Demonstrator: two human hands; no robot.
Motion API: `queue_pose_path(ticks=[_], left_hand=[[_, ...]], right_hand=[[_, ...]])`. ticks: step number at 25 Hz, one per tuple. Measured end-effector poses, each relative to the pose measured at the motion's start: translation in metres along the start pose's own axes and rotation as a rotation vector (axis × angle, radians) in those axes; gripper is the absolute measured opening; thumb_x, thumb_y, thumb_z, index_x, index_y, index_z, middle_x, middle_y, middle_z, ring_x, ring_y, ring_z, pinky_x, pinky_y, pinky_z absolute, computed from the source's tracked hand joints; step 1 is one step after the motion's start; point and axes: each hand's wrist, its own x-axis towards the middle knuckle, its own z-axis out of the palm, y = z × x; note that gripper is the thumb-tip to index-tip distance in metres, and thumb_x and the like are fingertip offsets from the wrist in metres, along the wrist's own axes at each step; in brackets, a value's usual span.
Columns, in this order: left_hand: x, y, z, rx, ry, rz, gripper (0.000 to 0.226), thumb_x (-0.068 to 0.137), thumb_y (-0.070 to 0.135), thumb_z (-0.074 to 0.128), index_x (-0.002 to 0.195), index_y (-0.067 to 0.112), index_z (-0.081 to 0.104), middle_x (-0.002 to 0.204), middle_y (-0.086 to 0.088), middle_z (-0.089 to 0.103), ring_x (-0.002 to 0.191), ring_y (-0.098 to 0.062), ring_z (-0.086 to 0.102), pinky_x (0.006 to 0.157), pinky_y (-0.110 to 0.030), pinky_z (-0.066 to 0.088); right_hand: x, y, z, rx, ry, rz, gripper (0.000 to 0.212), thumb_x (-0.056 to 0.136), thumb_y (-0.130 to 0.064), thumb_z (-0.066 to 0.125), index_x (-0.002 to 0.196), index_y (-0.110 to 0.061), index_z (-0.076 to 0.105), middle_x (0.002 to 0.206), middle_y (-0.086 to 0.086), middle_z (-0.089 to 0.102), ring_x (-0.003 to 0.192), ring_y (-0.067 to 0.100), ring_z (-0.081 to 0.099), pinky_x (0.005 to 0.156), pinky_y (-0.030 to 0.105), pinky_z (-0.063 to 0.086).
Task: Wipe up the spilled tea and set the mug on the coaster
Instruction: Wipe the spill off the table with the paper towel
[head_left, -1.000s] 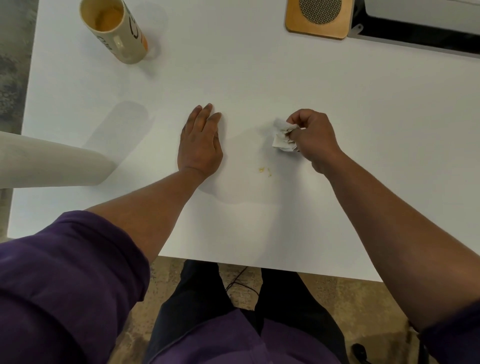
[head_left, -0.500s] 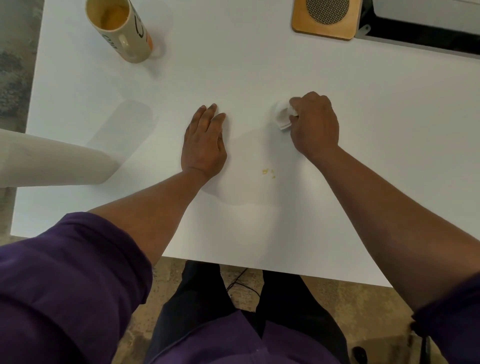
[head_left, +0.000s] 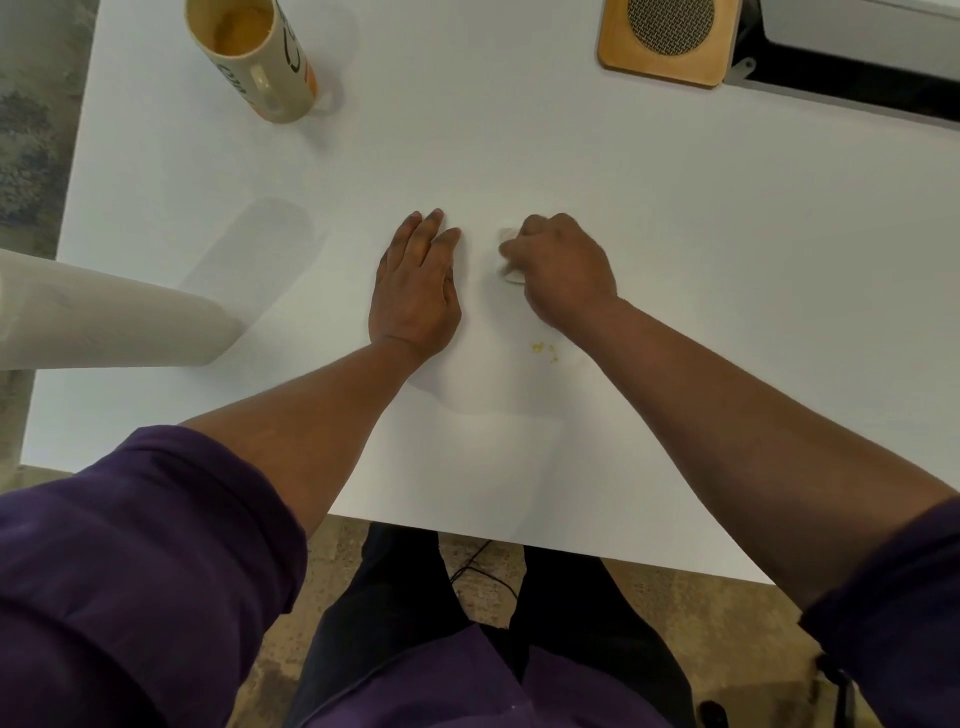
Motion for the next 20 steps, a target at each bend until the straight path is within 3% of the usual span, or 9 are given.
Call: queue_pose_path(ticks=[6,12,18,20], left_hand=[[-0.001,0.000,0.001,0.010,0.004,0.000,0.042,0.104,0.018,0.036,0.143,0.013,0.052,0.159,-0.008,0.042,0.151,-0.029,0.029,0.123,-0.040,0.023],[0.000,0.000,0.002,0.000,0.023,0.011,0.041,0.104,0.017,0.038,0.140,0.012,0.055,0.157,-0.009,0.045,0.150,-0.030,0.032,0.122,-0.043,0.026],[-0.001,0.001,0.001,-0.011,0.010,0.001,0.042,0.103,0.015,0.038,0.142,0.013,0.054,0.158,-0.008,0.043,0.150,-0.029,0.030,0.122,-0.042,0.025],[-0.001,0.002,-0.001,-0.013,0.005,-0.002,0.042,0.103,0.015,0.038,0.142,0.013,0.054,0.158,-0.008,0.043,0.151,-0.029,0.029,0.123,-0.042,0.025]], right_hand=[[-0.020,0.008,0.008,0.080,-0.103,-0.183,0.022,0.091,-0.010,0.059,0.104,-0.012,0.076,0.100,0.003,0.066,0.112,0.030,0.049,0.074,0.044,0.053],[-0.061,0.025,0.019,0.038,-0.143,-0.341,0.020,0.090,-0.009,0.064,0.103,-0.018,0.076,0.106,-0.004,0.068,0.117,0.027,0.050,0.068,0.037,0.053],[-0.101,0.050,0.026,0.150,-0.069,-0.386,0.029,0.078,0.010,0.065,0.093,-0.010,0.079,0.101,0.002,0.073,0.102,0.034,0.058,0.075,0.041,0.055],[-0.113,0.053,0.029,0.362,0.016,-0.231,0.034,0.075,0.014,0.062,0.092,-0.010,0.079,0.098,0.005,0.074,0.096,0.033,0.064,0.082,0.034,0.052]])
